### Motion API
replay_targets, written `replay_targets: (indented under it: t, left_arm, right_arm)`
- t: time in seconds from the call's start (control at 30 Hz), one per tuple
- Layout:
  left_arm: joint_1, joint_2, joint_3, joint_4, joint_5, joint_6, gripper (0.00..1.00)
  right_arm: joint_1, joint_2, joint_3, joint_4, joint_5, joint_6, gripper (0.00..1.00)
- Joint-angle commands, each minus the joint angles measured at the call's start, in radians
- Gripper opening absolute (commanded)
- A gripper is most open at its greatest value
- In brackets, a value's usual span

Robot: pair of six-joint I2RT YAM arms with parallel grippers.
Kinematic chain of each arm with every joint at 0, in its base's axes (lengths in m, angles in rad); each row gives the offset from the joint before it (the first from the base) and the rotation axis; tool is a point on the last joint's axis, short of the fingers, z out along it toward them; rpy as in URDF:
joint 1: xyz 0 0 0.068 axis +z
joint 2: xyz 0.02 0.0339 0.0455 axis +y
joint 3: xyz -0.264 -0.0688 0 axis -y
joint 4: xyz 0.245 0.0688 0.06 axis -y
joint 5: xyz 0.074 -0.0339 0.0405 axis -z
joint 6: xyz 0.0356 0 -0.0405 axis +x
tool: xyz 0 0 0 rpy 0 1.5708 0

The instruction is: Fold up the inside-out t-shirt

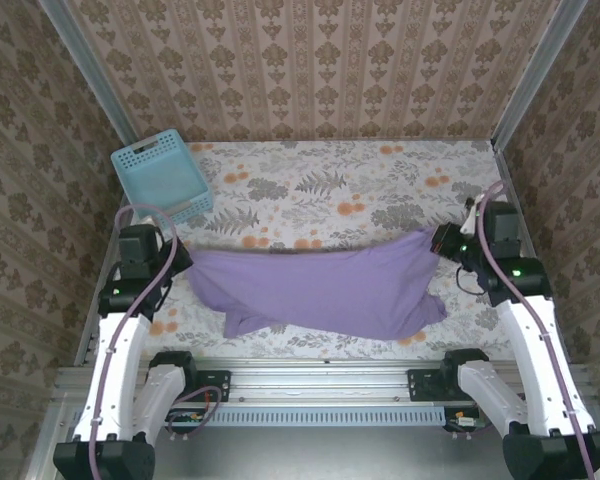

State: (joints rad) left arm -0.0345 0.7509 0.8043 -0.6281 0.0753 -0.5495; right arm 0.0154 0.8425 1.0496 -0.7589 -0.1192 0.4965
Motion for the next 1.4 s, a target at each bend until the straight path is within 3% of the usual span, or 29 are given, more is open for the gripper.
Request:
replay_targets:
  t: [0.0, 0.37, 0.63, 0.8, 0.93, 1.07, 1.23, 1.37]
  left_arm:
    - [0.009, -0.041, 0.163, 0.087, 0.066, -0.003, 0.0]
    - [0.008, -0.192, 0.501, 0.187, 0.081, 0.021, 0.0]
    - [0.008, -0.327, 0.545, 0.268, 0.081, 0.044, 0.0]
    - [0.008, -0.323, 0.566, 0.243, 0.053, 0.079, 0.0]
    - [0.008, -0.229, 0.562, 0.223, 0.05, 0.081, 0.0]
    - [0.009, -0.043, 0.553, 0.193, 0.079, 0.085, 0.0]
    - [-0.01, 0.195, 0.452, 0.264, 0.117, 0.045, 0.0]
    - [-0.084, 0.369, 0.38, 0.35, 0.05, 0.064, 0.0]
  right_arm:
    - [-0.008, -0.027, 0.239, 0.007, 0.094, -0.017, 0.0]
    - [-0.007, -0.045, 0.829, 0.047, 0.212, -0.112, 0.0]
    - [-0.006, -0.039, 1.053, 0.046, 0.207, -0.139, 0.0]
    - [-0.005, 0.01, 1.143, 0.031, 0.228, -0.159, 0.0]
    - [-0.005, 0.074, 1.135, 0.038, 0.281, -0.188, 0.0]
    - [-0.005, 0.152, 1.042, 0.069, 0.286, -0.199, 0.0]
    - [-0.006, 0.215, 0.757, 0.205, 0.304, -0.202, 0.0]
    - [-0.005, 0.293, 0.534, 0.343, 0.319, -0.185, 0.0]
